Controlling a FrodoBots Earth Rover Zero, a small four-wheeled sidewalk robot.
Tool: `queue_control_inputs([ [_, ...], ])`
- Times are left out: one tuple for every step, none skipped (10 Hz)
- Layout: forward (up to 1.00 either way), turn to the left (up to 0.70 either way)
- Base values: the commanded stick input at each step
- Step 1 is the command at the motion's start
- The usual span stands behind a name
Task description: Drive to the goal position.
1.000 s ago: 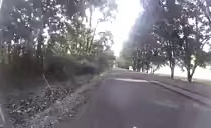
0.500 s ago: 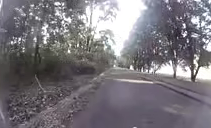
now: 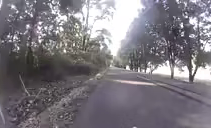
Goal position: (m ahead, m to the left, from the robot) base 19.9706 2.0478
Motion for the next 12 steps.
queue_control_inputs([
  [0.7, 0.0],
  [0.7, -0.02],
  [0.7, -0.1],
  [0.7, -0.18],
  [0.7, -0.26],
  [0.7, -0.33],
  [0.7, -0.34],
  [0.7, -0.26],
  [0.7, -0.17],
  [0.7, -0.09],
  [0.7, 0.0],
  [0.7, 0.0],
])
